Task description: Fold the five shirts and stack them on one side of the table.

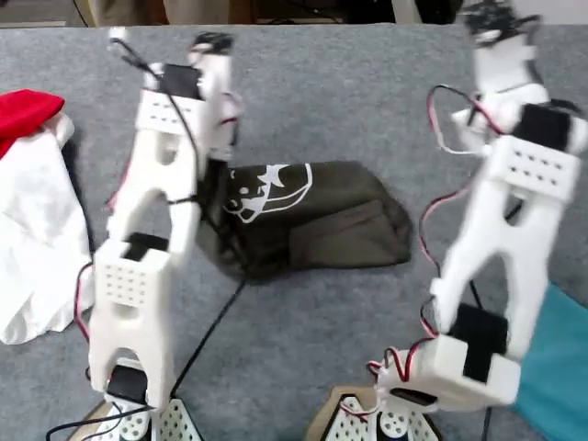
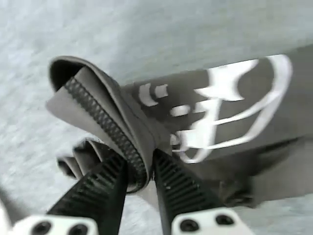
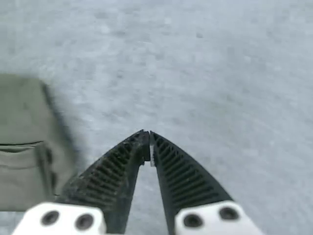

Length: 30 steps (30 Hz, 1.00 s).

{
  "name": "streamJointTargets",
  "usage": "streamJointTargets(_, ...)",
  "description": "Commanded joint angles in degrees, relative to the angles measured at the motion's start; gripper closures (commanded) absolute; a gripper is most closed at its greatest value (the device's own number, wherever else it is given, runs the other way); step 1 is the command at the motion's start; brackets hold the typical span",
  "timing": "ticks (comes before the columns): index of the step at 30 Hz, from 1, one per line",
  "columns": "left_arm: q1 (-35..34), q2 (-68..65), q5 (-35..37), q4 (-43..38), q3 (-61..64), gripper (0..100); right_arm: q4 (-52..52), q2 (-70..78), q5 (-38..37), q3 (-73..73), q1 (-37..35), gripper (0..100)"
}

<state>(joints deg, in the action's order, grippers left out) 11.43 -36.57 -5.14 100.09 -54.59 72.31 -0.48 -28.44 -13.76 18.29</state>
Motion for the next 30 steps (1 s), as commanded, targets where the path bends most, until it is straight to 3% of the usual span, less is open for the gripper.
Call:
streamJointTargets(1, 6.2, 1.5, 2.9, 0.6, -7.2, 98, 0.0, -3.6, -2.0, -4.1, 5.1, 99.0)
streamJointTargets(8, 15.7, 1.5, 8.5, 0.6, -13.1, 98, 0.0, -1.5, -2.4, -8.7, 11.9, 99.1)
streamJointTargets(20, 25.4, 0.9, 10.1, 0.5, -13.6, 98, 0.2, -0.4, -2.4, -9.1, 11.6, 99.2)
streamJointTargets(30, 28.4, -7.0, 15.3, -11.6, -12.6, 98, 0.1, -0.2, -2.4, -9.1, 11.6, 99.2)
